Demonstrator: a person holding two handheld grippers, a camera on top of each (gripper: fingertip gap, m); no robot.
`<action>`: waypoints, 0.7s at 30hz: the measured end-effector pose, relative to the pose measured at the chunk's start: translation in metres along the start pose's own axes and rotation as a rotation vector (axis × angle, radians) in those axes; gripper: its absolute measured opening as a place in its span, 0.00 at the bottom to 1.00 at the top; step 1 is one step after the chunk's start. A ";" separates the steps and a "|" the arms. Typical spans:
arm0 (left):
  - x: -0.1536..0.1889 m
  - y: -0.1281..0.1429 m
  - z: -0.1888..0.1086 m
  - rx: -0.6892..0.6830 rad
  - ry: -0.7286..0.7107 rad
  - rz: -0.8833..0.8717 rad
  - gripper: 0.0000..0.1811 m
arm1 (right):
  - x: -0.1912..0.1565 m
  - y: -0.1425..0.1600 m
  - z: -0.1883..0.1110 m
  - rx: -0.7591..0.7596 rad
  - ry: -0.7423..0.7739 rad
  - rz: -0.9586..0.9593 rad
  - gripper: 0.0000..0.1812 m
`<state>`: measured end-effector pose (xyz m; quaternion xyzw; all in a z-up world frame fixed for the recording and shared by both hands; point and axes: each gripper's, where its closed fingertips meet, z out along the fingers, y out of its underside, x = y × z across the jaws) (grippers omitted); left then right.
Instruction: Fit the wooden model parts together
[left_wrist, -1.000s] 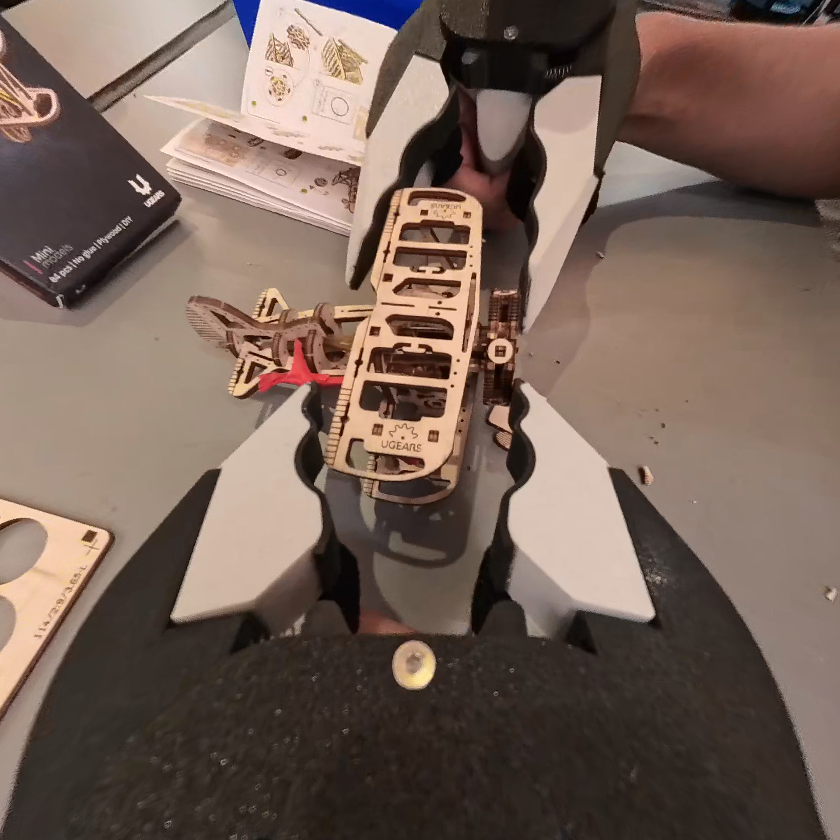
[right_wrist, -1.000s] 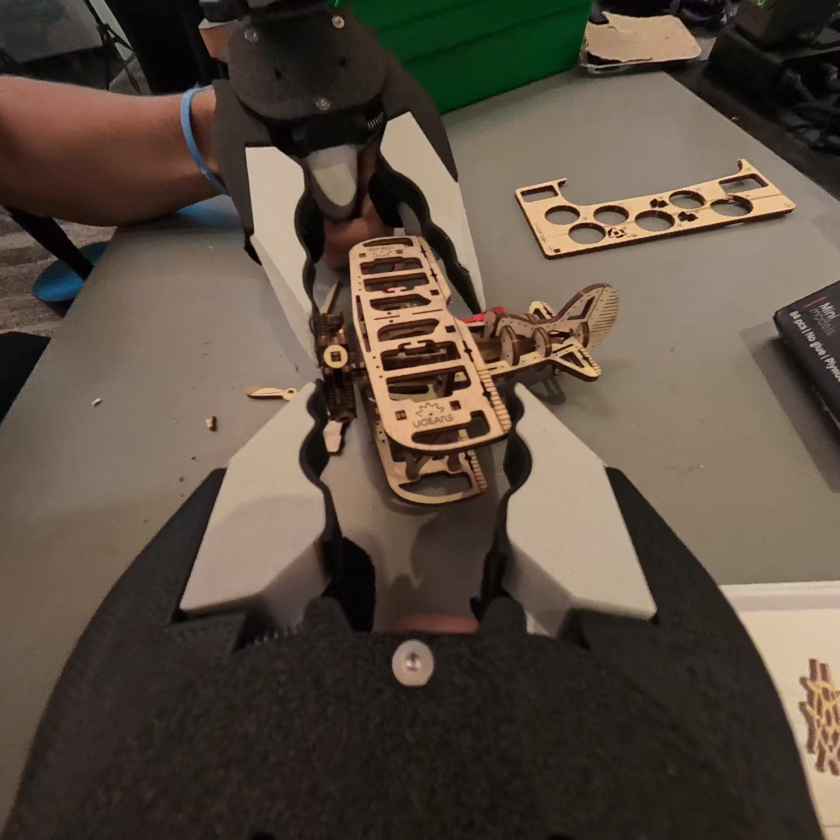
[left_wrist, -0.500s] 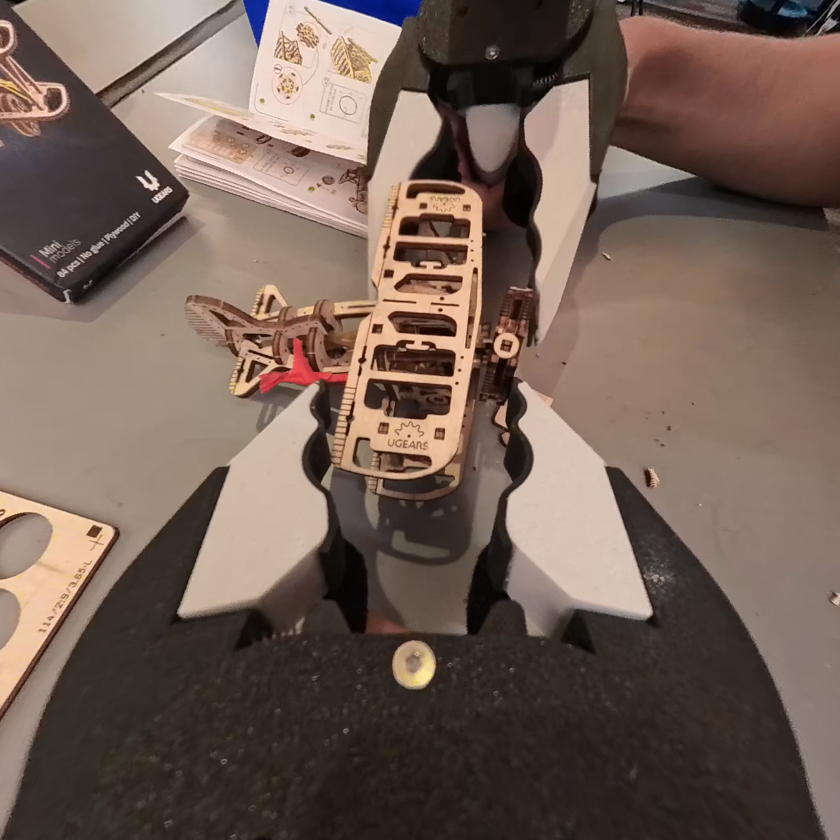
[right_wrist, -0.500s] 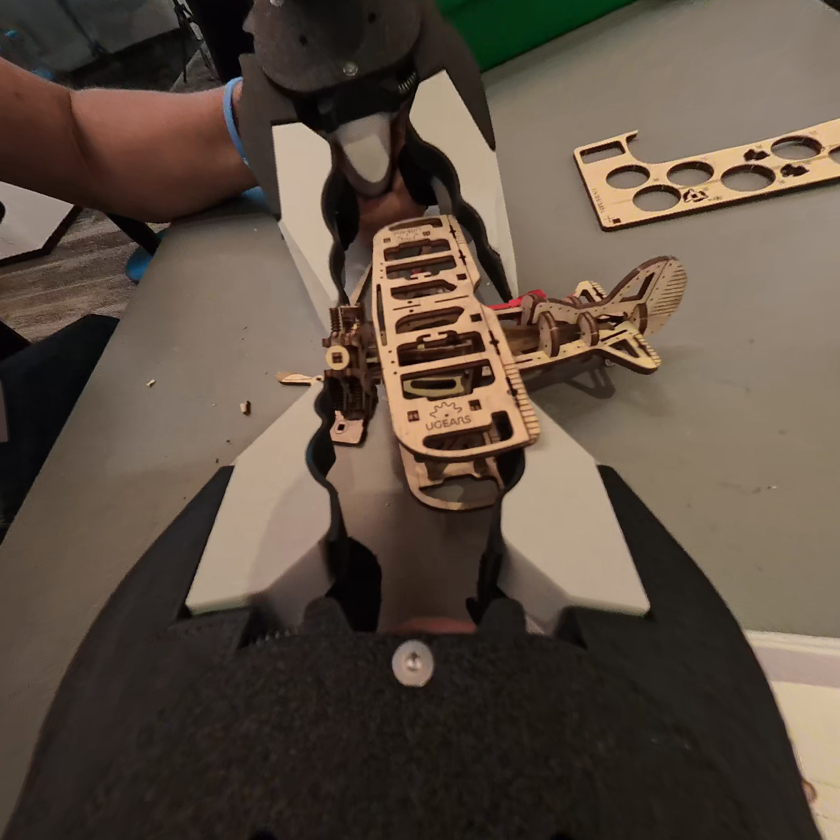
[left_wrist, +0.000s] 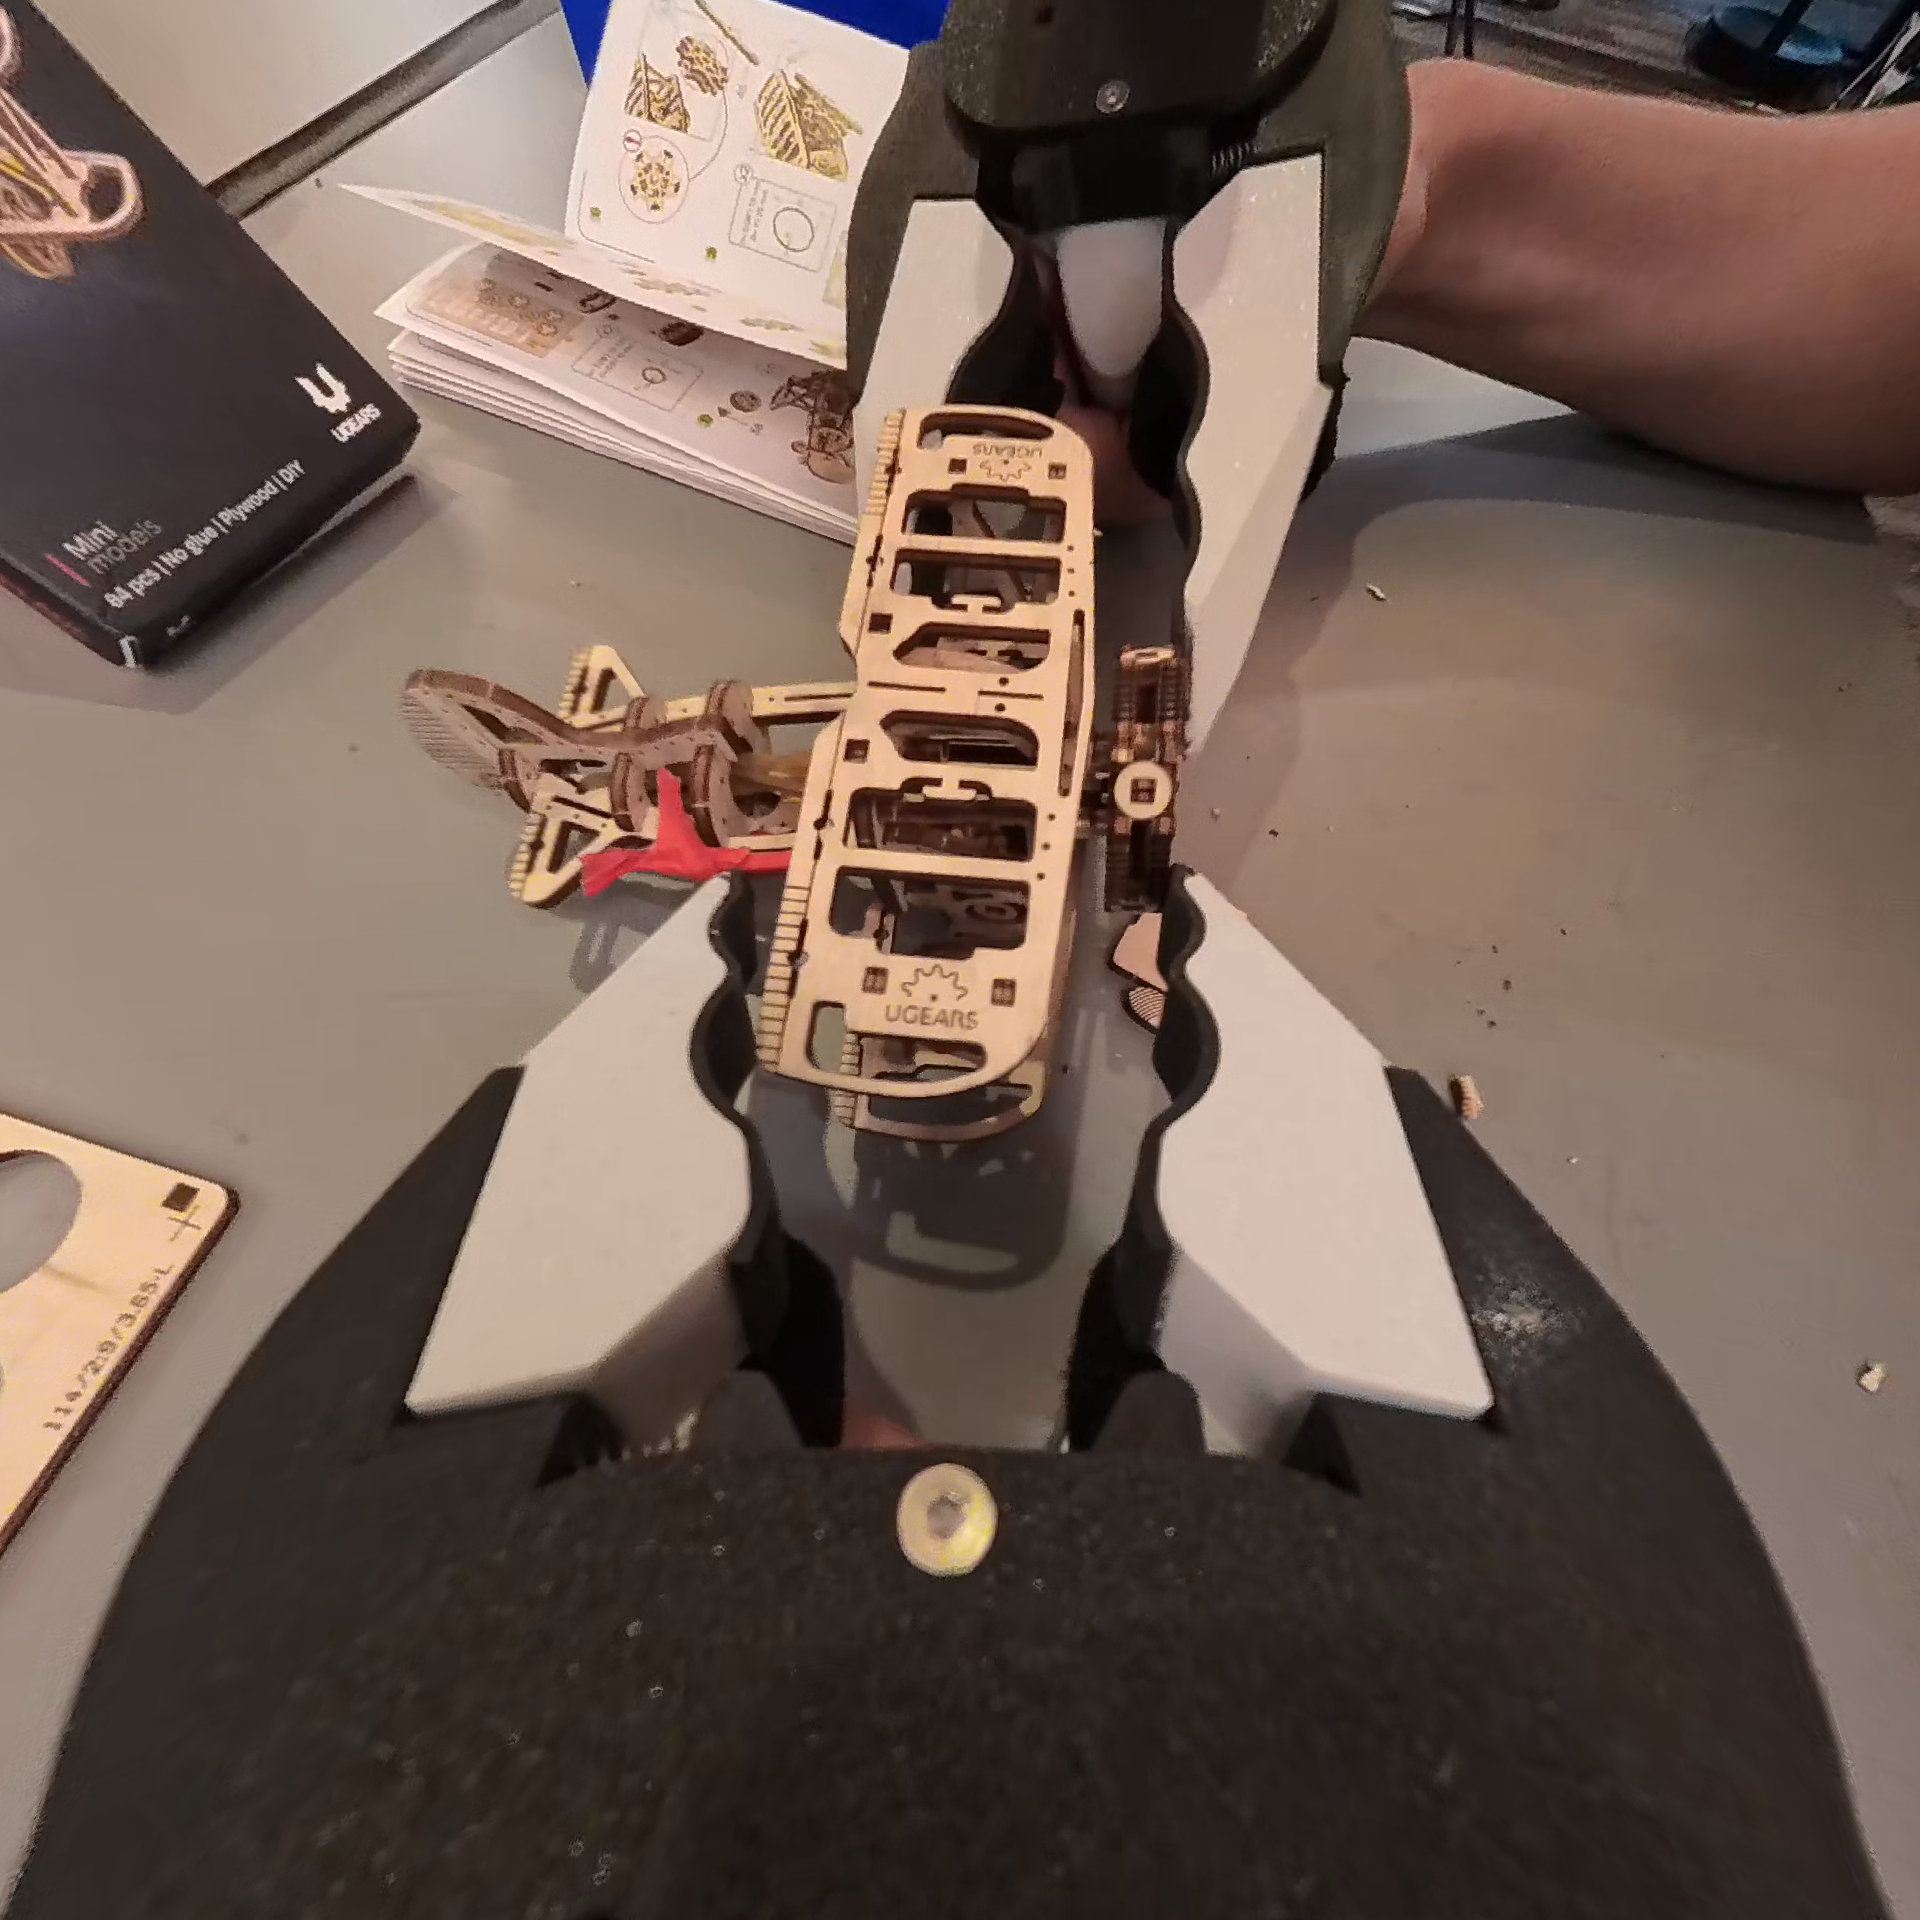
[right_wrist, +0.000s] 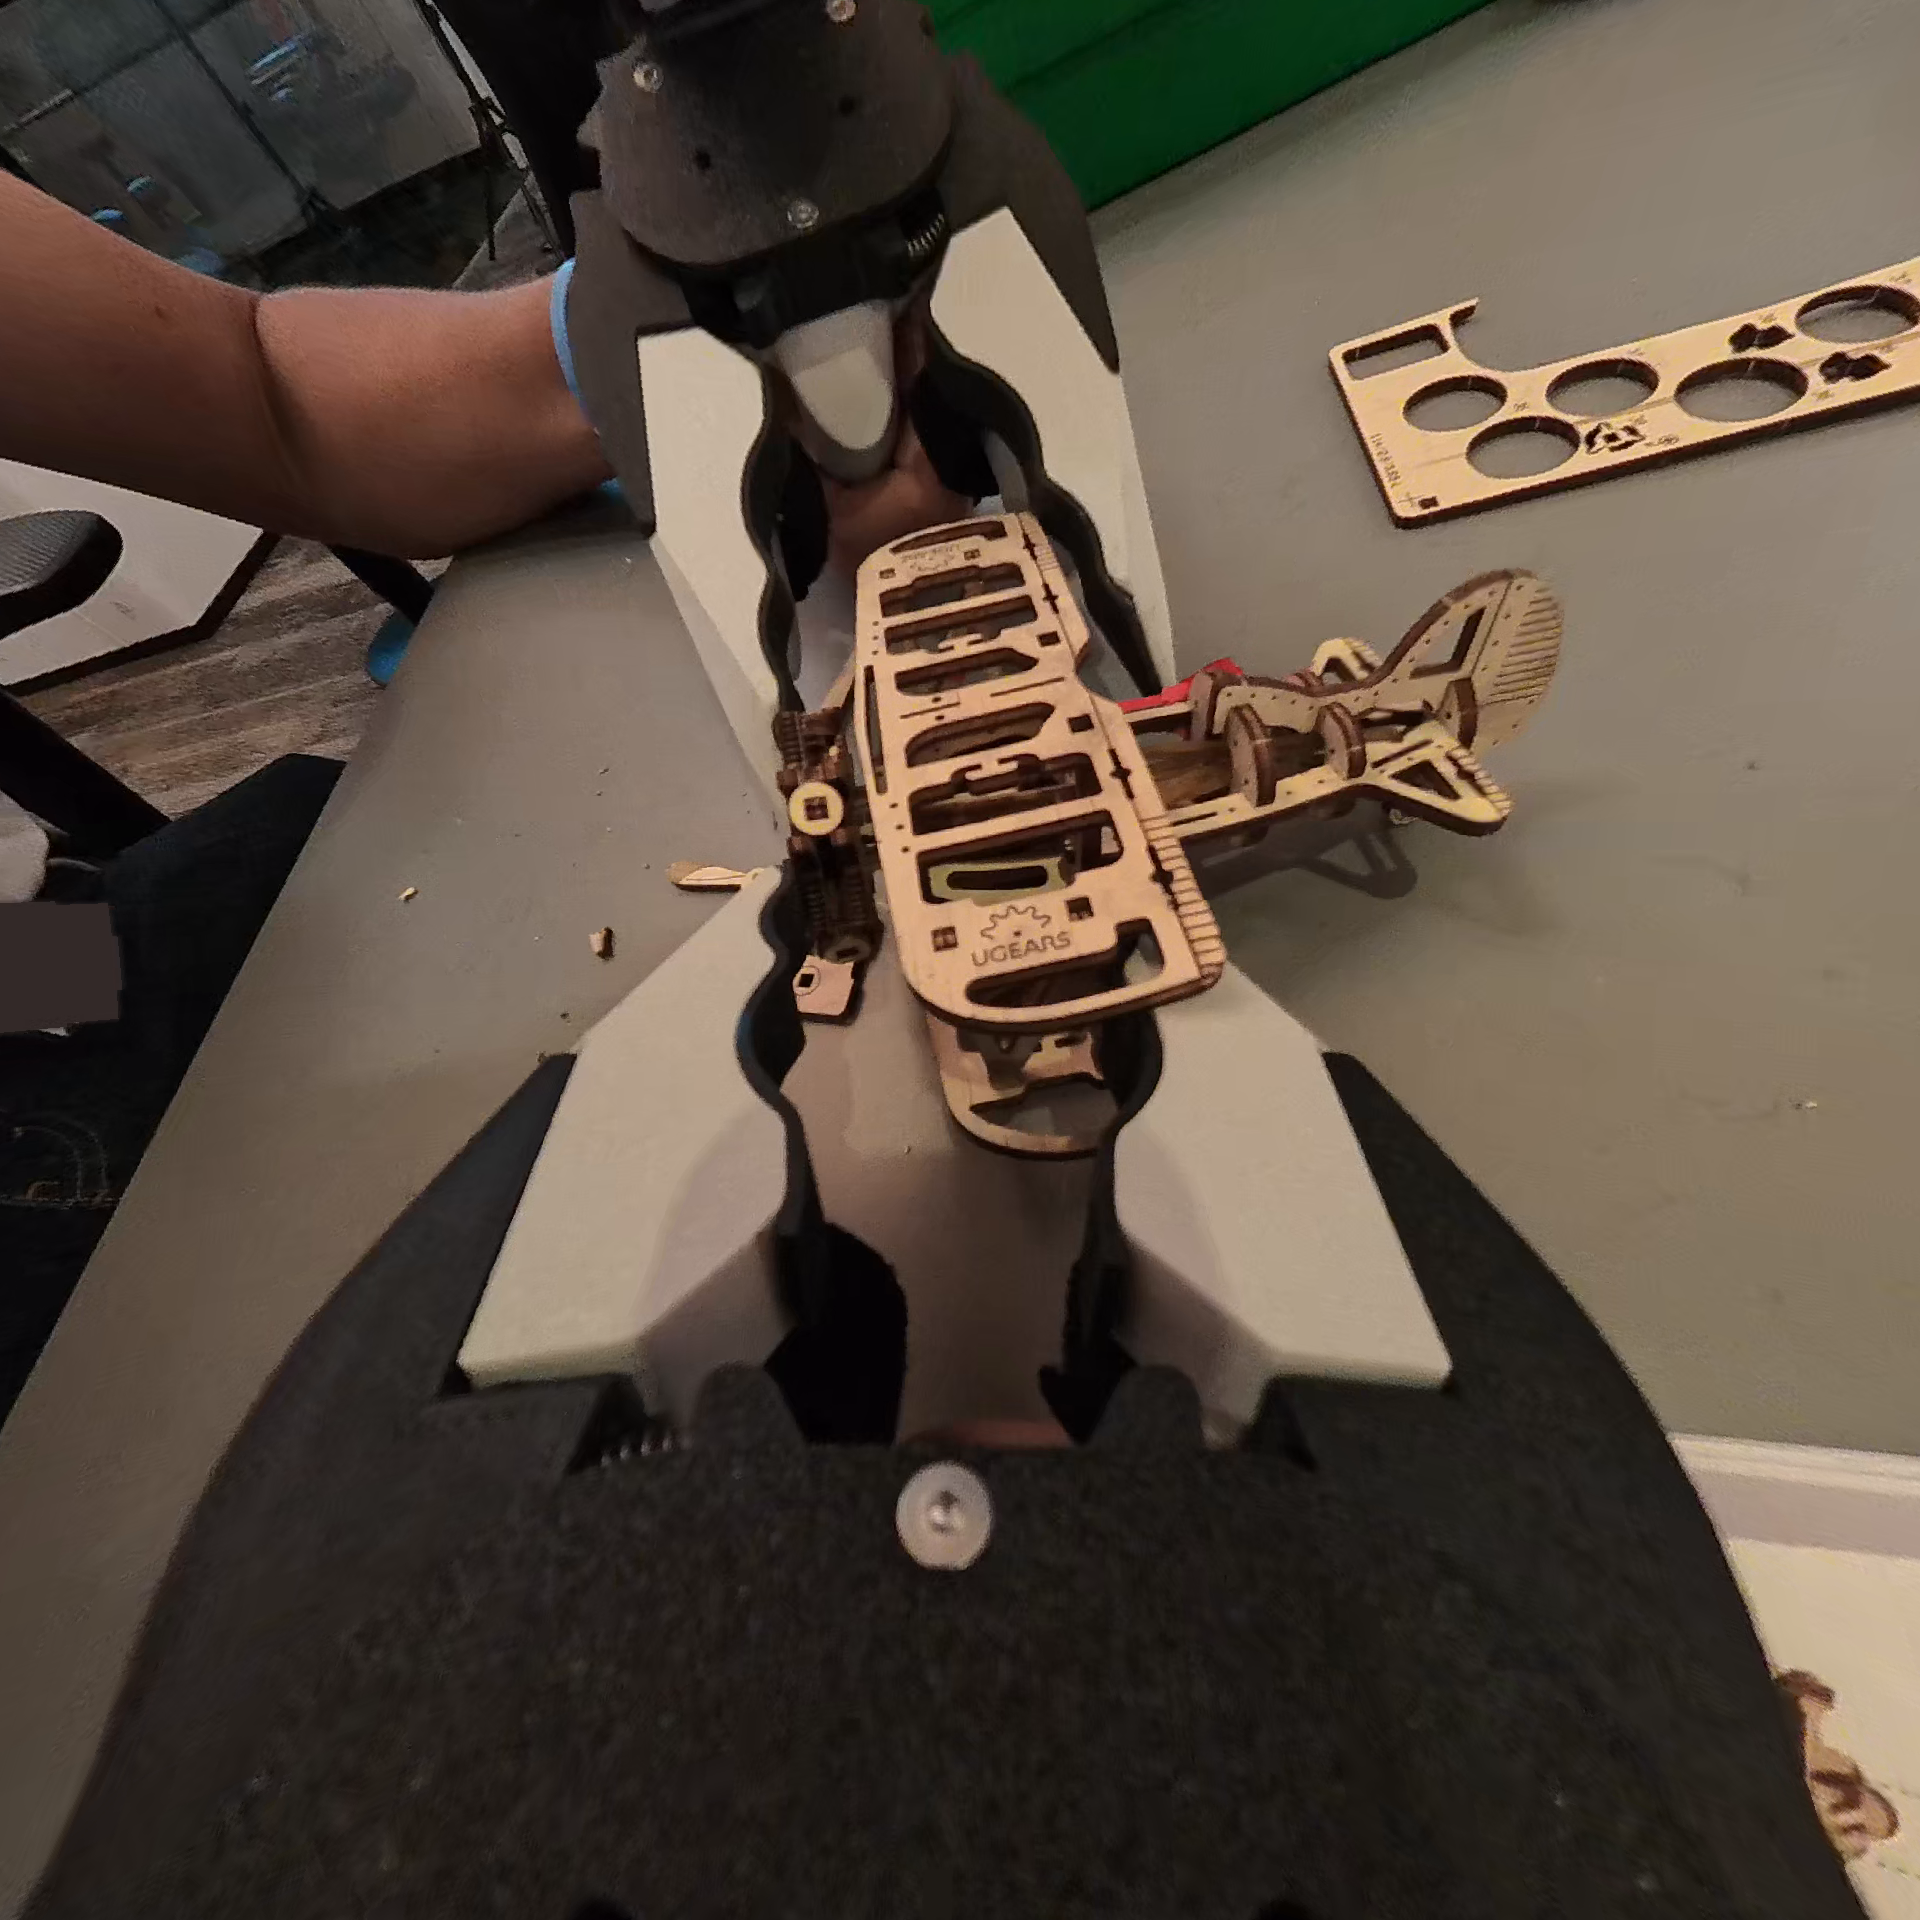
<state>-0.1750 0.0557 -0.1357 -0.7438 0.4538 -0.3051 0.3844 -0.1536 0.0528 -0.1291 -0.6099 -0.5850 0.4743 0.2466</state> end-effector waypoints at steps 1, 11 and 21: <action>0.000 0.000 0.000 0.000 0.003 -0.006 0.41 | 0.000 0.000 0.000 0.000 -0.002 0.003 0.30; 0.002 0.001 0.001 -0.009 0.020 -0.026 0.39 | 0.000 0.001 0.000 -0.008 -0.007 -0.001 0.30; -0.001 0.001 0.000 -0.004 -0.022 0.003 0.40 | 0.000 0.000 0.000 0.004 0.019 -0.019 0.33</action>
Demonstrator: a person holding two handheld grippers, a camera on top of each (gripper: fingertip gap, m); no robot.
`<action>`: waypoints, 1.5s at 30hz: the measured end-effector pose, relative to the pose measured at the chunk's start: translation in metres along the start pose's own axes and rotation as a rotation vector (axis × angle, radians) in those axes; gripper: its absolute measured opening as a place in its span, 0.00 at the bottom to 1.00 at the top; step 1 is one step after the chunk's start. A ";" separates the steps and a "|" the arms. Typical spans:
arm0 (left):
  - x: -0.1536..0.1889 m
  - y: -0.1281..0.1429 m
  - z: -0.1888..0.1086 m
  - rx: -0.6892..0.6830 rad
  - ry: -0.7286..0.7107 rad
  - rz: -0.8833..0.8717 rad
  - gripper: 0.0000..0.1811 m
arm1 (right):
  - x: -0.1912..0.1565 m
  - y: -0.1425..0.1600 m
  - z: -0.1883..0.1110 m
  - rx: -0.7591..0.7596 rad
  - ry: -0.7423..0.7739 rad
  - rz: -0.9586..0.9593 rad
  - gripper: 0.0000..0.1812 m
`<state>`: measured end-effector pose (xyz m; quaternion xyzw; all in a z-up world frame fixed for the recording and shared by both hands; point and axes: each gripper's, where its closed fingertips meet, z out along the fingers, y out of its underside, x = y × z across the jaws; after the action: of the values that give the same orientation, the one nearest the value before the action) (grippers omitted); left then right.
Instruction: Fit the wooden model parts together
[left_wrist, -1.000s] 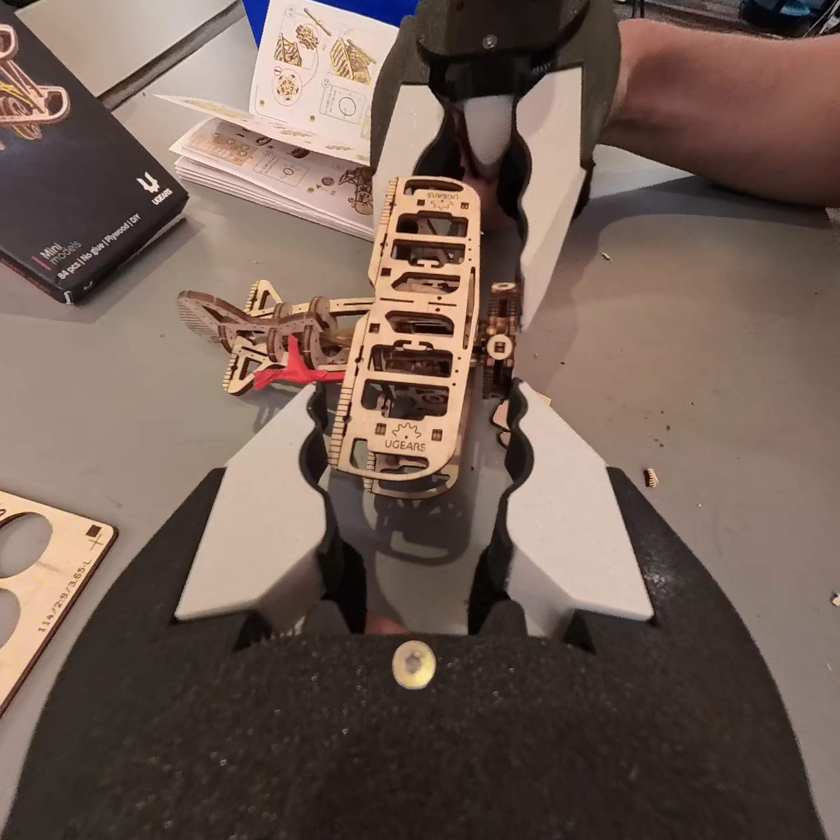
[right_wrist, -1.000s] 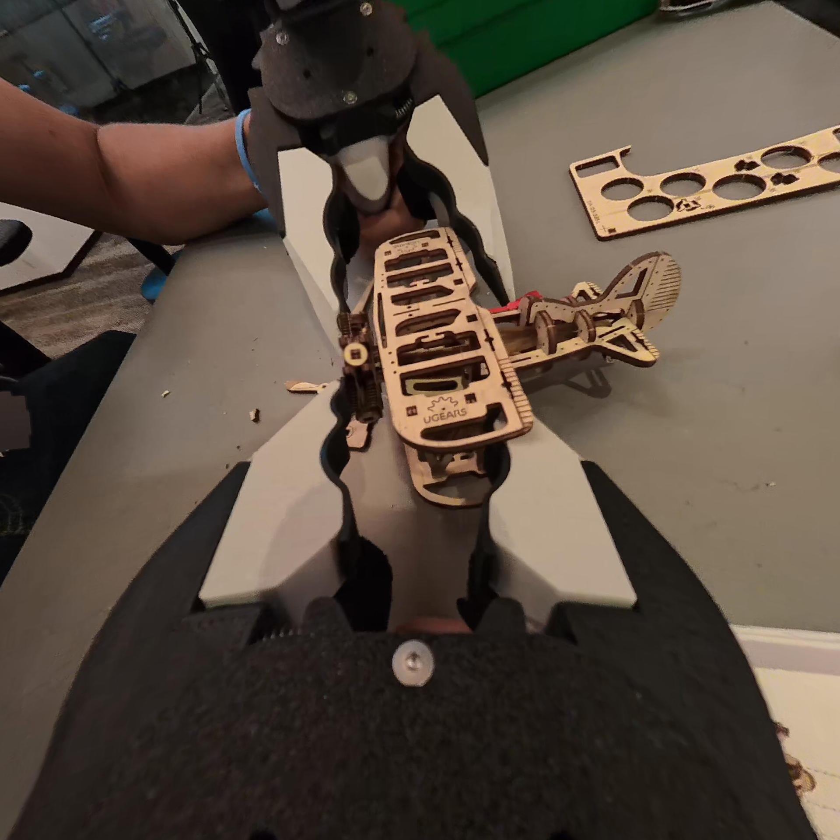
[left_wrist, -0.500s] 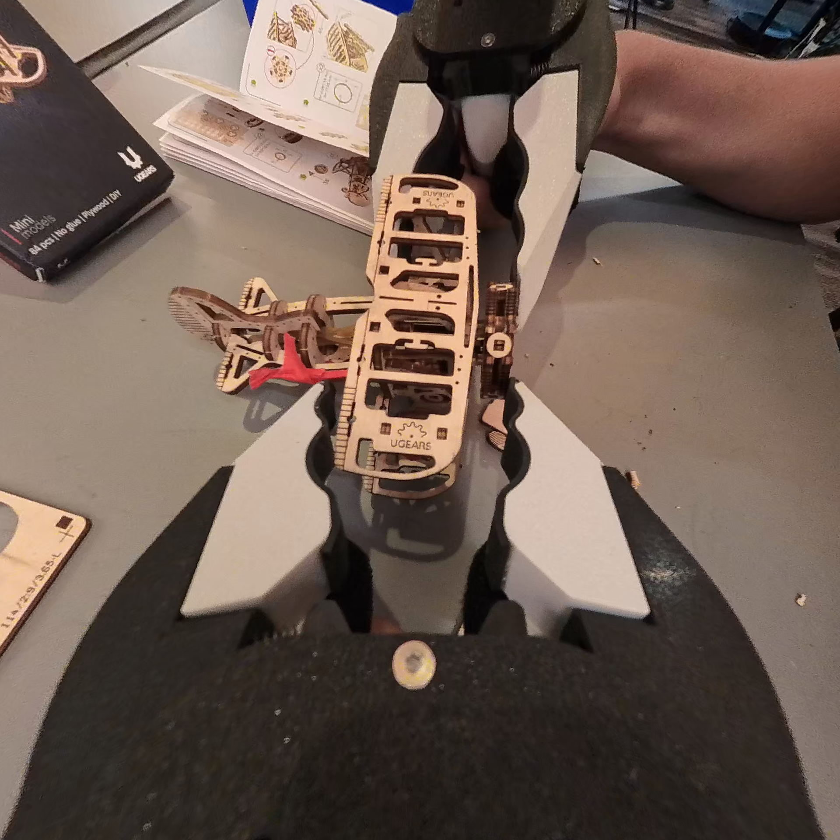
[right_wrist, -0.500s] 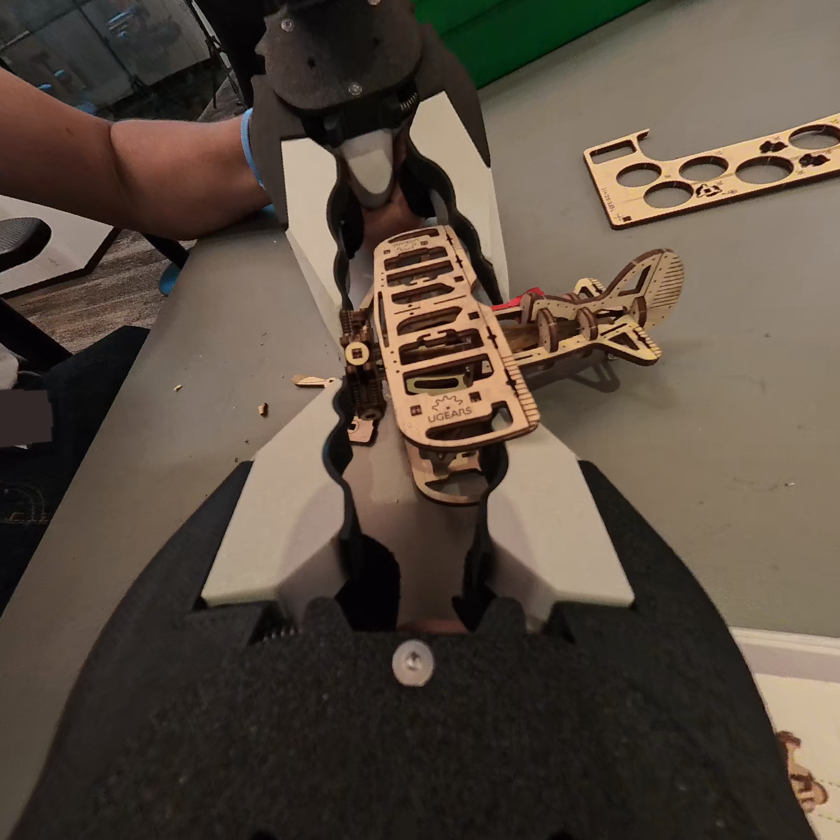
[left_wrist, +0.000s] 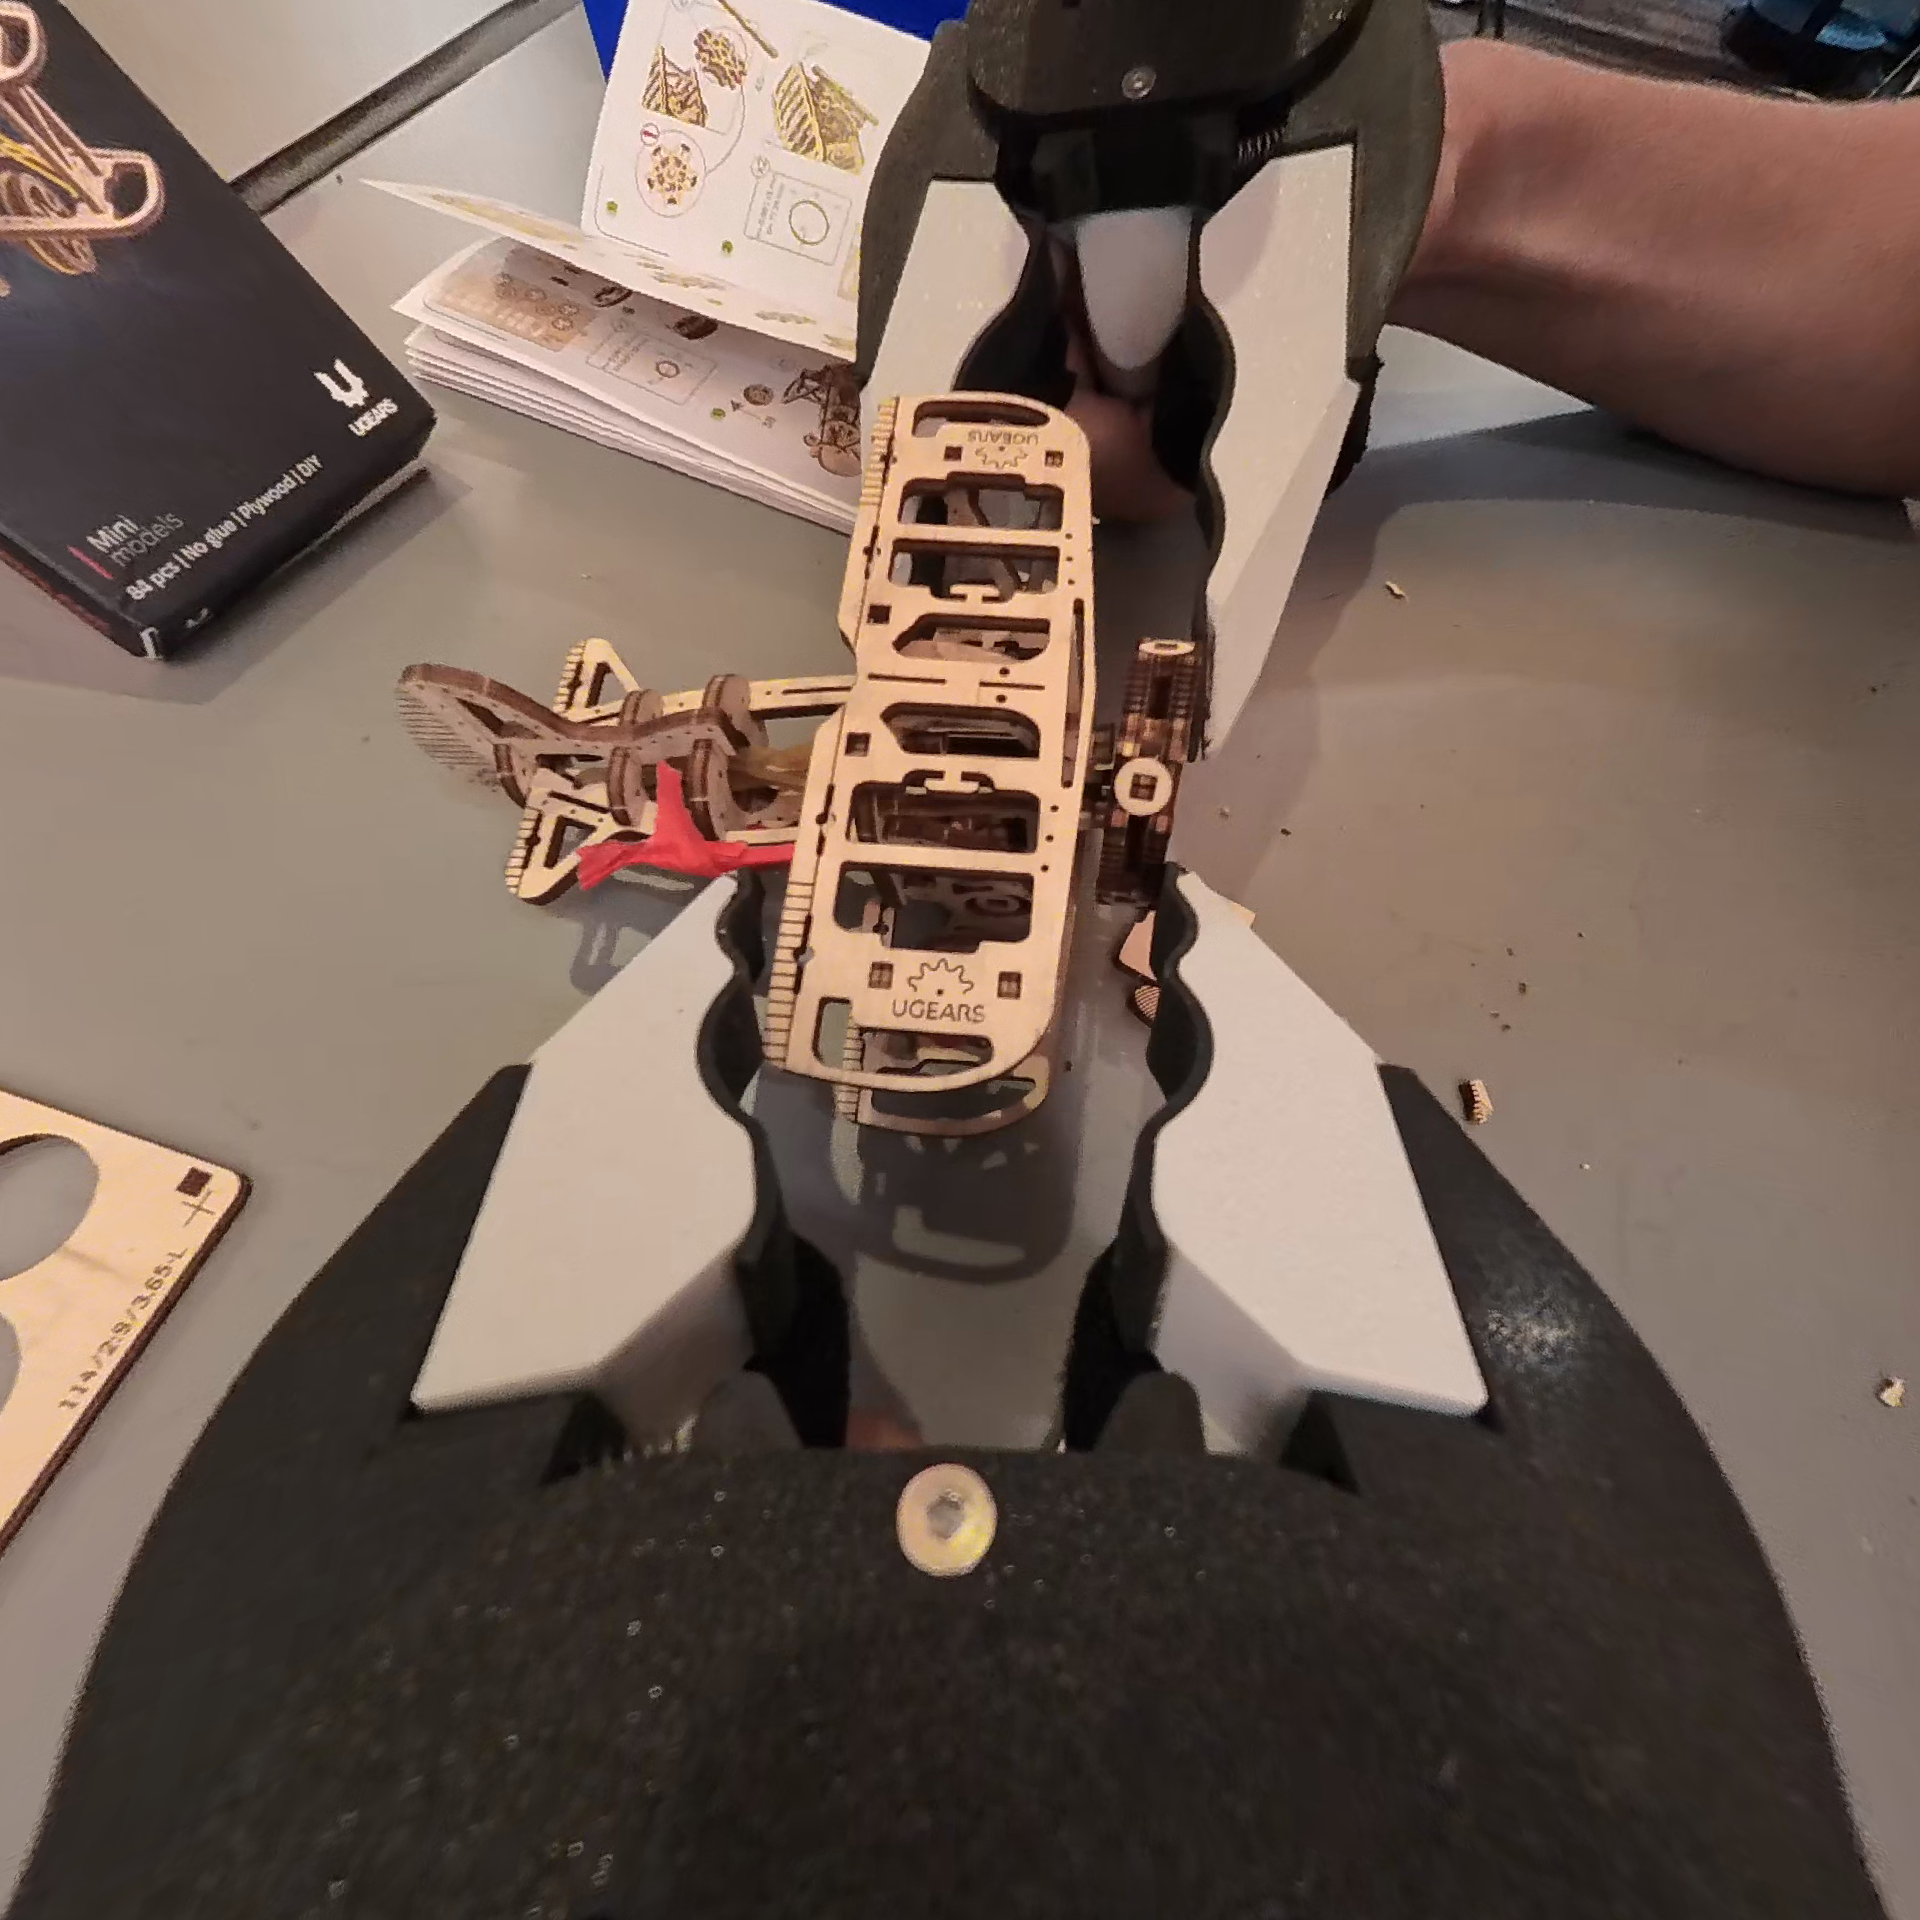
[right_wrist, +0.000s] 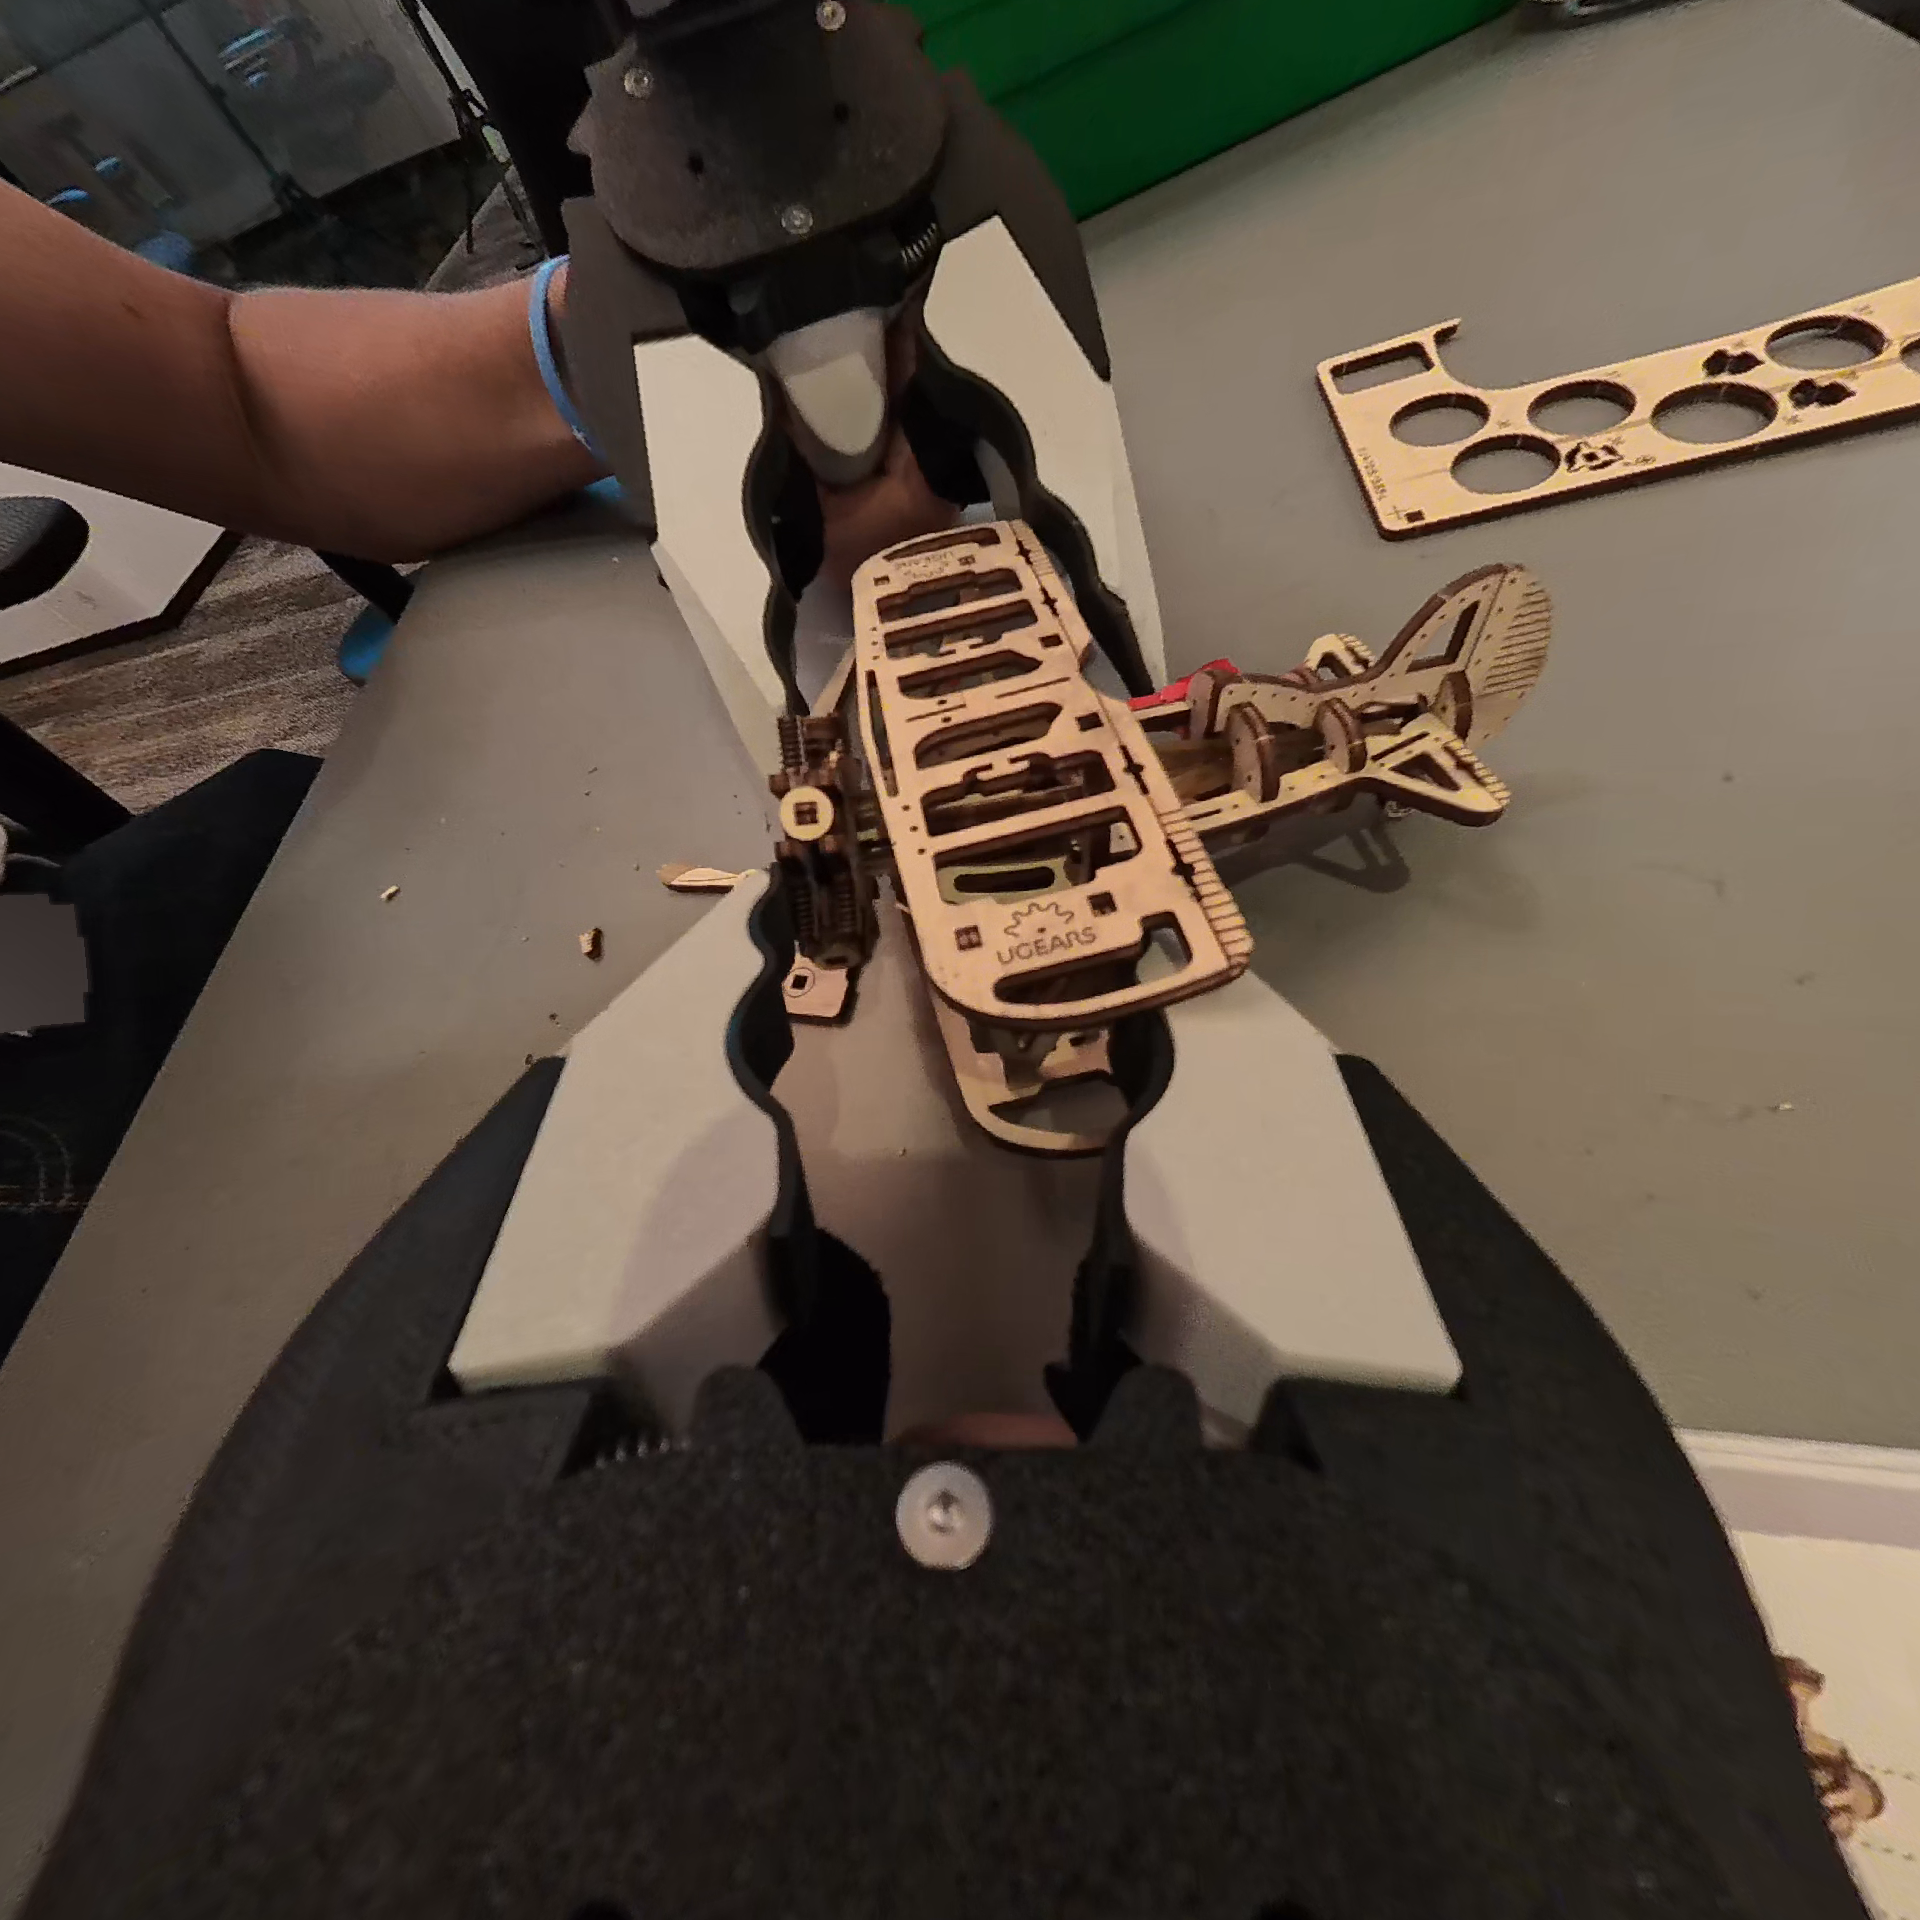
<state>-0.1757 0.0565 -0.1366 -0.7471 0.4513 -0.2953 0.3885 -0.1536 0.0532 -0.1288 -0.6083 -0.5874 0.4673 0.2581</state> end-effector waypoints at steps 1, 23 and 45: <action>0.000 0.000 0.000 0.000 -0.004 0.001 0.40 | 0.000 0.000 0.000 0.000 -0.003 0.006 0.33; -0.003 -0.015 -0.051 0.152 -0.292 0.046 0.41 | 0.004 -0.001 -0.002 0.012 -0.017 0.063 0.29; 0.030 -0.013 0.000 0.119 -0.313 -0.166 0.22 | 0.003 -0.002 -0.001 0.015 -0.030 0.079 0.29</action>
<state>-0.1572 0.0335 -0.1227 -0.7943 0.3040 -0.2327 0.4717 -0.1536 0.0564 -0.1276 -0.6222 -0.5631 0.4905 0.2351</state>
